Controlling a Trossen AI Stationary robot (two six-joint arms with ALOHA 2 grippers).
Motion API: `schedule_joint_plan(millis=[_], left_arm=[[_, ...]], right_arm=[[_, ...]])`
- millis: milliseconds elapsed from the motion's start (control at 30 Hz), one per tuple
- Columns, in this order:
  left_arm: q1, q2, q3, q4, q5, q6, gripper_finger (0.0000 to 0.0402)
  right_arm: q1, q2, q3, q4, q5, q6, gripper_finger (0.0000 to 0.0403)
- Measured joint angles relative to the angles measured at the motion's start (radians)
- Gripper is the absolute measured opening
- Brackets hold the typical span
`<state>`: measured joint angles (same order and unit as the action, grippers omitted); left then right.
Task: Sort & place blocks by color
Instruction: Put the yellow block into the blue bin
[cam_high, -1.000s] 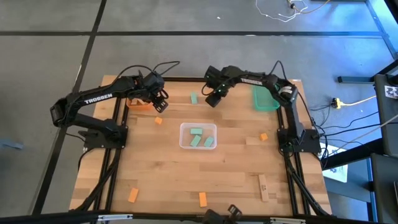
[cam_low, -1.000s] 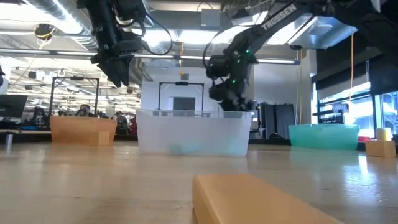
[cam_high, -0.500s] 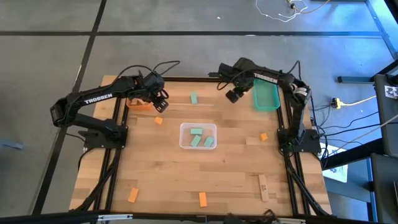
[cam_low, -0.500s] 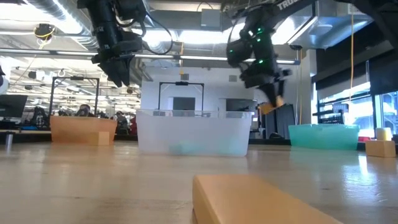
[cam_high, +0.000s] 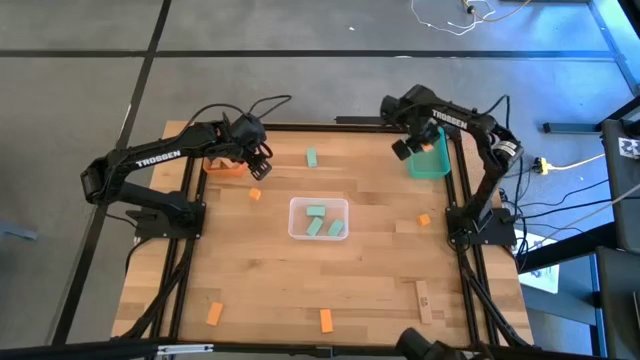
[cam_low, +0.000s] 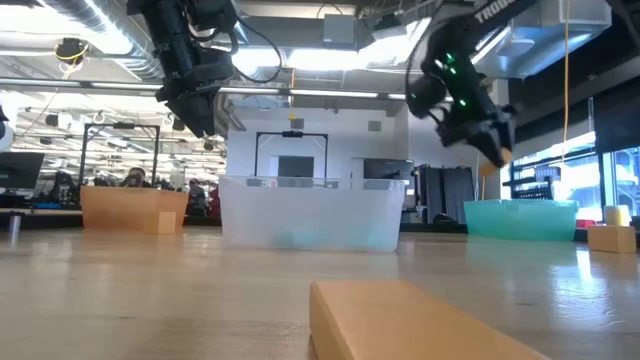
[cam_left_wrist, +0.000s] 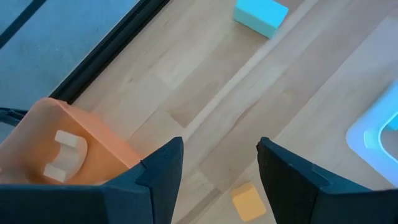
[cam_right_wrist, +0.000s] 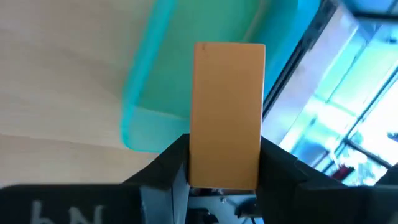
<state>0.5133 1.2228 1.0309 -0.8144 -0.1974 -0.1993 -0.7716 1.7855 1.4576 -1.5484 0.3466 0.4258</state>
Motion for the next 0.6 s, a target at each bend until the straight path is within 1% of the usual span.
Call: schedule_joint_plan(millis=[133,200,333,433,533,600], left_arm=[[0.0,0.0,0.0,0.004,0.003,0.003,0.0195],[0.0,0.0,0.0,0.013,0.036,0.046,0.0195],[0.001,0.0,0.0,0.06,0.173,0.144,0.0195],[0.001,0.0,0.0,0.1,0.307,0.232,0.0195],[0.001,0.0,0.0,0.132,0.443,0.319,0.0195],[0.0,0.0,0.0,0.147,0.499,0.34,0.0195]], right_arm=[[-0.054,-0.022,-0.142,0.088,-0.037,-0.02,0.013],[-0.076,-0.028,-0.2,0.151,-0.067,-0.041,0.013],[-0.103,-0.029,-0.277,0.252,-0.12,-0.071,0.013],[-0.122,-0.029,-0.318,0.326,-0.155,-0.09,0.013],[-0.133,-0.029,-0.35,0.378,-0.167,-0.093,0.013],[-0.141,-0.03,-0.363,0.388,-0.168,-0.096,0.013]])
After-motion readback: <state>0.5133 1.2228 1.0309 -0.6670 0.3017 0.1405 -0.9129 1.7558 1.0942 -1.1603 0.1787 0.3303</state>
